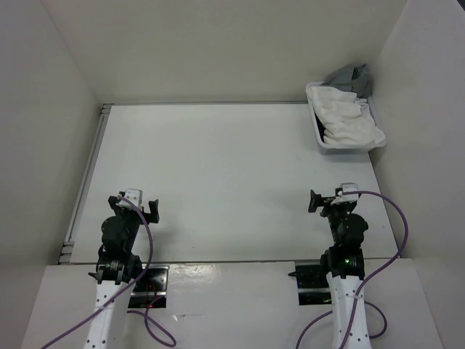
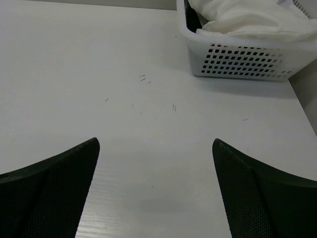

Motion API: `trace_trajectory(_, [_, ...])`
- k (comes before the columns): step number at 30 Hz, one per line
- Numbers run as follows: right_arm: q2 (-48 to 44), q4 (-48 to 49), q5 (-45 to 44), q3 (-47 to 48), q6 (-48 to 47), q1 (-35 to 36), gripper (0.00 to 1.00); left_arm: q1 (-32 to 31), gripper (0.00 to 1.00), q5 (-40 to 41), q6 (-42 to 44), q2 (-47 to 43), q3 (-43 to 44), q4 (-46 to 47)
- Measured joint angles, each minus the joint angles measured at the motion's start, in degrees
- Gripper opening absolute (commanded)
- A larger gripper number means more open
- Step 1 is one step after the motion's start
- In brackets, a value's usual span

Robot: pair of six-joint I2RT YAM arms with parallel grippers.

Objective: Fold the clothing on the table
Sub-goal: Grab the skirt from the pile

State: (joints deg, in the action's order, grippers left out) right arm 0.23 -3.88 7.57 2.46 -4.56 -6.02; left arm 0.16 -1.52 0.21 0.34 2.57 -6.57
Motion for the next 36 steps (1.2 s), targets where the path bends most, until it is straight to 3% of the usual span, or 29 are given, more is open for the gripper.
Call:
trace_trajectory(16, [0.0, 0.4, 0.9, 0.0, -3.5, 0.3, 0.98, 0.0, 1.00, 0.0, 0.0, 0.0, 0.0, 0.0])
trace_trajectory(21, [0.1, 4.1, -5.4, 4.9, -1.7, 0.4, 0.98, 0.0, 1.00, 0.0, 0.0, 0.0, 0.0, 0.0])
trace_trajectory(26, [6.3, 5.7, -11.3, 24.5, 2.4, 1.2, 0.98, 0.0, 1.00, 0.0, 0.0, 0.0, 0.0, 0.0])
trace_trajectory(29, [24.2, 3.3, -15.9, 44.1, 5.1, 0.9, 0.98, 0.0, 1.00, 0.0, 0.0, 0.0, 0.0, 0.0])
trace_trajectory(32, [41.8, -3.1, -15.3, 62.3, 4.4, -1.6, 0.98, 0.0, 1.00, 0.0, 0.0, 0.0, 0.0, -0.2])
trace_trajectory(36, [59.5, -15.7, -11.7, 75.7, 0.7, -4.4, 0.98, 0.0, 1.00, 0.0, 0.0, -0.1, 0.0, -0.3])
